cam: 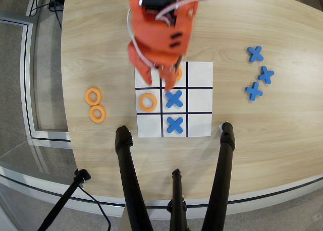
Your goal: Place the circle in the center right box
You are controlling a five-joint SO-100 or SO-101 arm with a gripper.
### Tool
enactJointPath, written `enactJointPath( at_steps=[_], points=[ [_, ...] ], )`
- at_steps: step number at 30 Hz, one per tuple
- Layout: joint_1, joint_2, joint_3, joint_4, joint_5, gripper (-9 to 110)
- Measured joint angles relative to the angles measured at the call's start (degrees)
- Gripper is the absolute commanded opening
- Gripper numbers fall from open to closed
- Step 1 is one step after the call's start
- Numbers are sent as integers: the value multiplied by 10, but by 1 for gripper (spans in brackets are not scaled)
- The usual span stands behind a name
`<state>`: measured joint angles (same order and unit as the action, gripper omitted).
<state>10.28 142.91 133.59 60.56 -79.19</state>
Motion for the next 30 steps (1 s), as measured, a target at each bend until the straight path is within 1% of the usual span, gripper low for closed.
enactJointPath(
  at_steps=[5, 9, 13, 17, 20, 24, 28, 30],
  points=[
    [-10, 214, 182, 76, -48, 10],
    [-67, 375, 325, 133, -63, 9],
    [-83, 474, 410, 175, -64, 1],
    [-69, 488, 445, 178, -62, 0],
    [-3, 492, 468, 172, -78, 0],
    [145, 498, 468, 169, -97, 0],
    [330, 504, 468, 168, -98, 0],
    [443, 505, 468, 168, -101, 0]
  ],
)
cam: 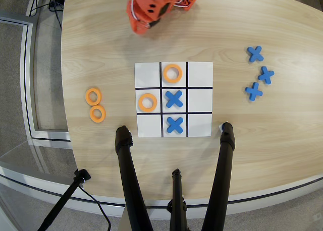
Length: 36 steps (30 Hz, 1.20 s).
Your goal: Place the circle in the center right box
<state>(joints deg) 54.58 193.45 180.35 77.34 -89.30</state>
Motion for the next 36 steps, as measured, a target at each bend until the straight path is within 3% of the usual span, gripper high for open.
enactJointPath(
  at_steps=[5, 12, 21, 36],
  points=[
    [238, 0, 0, 0, -4, 0],
    [415, 0, 0, 0, -45, 0],
    [449, 0, 0, 0, -46, 0],
    [401, 0, 0, 0, -47, 0]
  ],
)
